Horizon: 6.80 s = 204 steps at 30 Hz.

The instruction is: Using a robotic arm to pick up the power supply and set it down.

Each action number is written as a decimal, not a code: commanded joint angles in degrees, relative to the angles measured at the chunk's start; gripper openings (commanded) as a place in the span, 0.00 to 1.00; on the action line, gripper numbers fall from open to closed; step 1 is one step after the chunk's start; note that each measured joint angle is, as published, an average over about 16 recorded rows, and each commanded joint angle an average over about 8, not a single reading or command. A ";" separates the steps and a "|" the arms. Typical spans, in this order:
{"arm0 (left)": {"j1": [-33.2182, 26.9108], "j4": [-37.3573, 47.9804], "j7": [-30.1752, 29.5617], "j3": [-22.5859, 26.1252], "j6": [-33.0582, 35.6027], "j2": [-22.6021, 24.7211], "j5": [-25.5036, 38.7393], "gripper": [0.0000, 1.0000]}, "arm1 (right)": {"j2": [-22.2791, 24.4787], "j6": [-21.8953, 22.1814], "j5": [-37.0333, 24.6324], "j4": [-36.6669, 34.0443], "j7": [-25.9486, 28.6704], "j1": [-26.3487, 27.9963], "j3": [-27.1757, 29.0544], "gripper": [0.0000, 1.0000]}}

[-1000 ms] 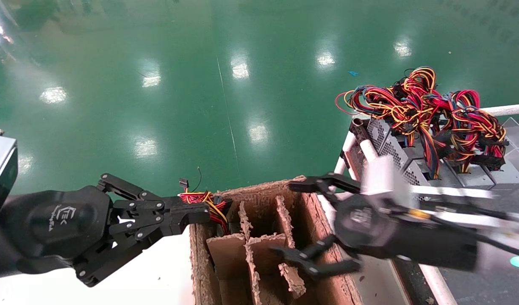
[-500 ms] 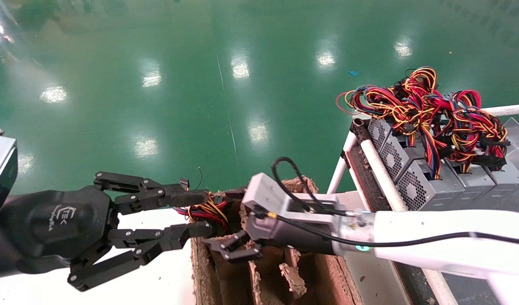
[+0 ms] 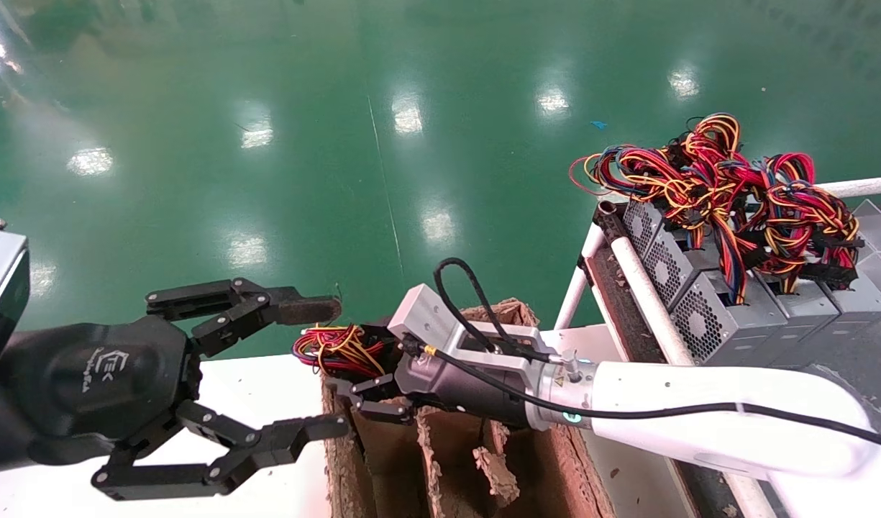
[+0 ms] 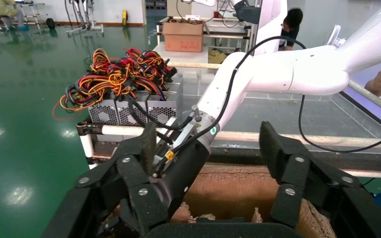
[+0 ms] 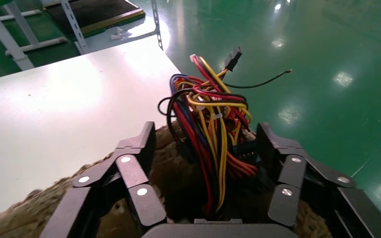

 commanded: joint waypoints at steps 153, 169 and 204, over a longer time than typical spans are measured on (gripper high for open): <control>0.00 0.02 0.03 0.04 -0.03 -0.02 -0.04 1.00 | 45.41 -30.68 41.71 -6.59 -9.87 -17.09 32.76 1.00; 0.00 0.02 0.03 0.05 -0.03 -0.02 -0.04 1.00 | 40.72 -31.64 40.68 -0.92 -8.43 -12.68 27.79 1.00; 0.01 0.04 0.04 0.05 -0.04 -0.03 -0.06 1.00 | 32.32 -33.38 38.86 9.23 -5.89 -4.77 18.89 1.00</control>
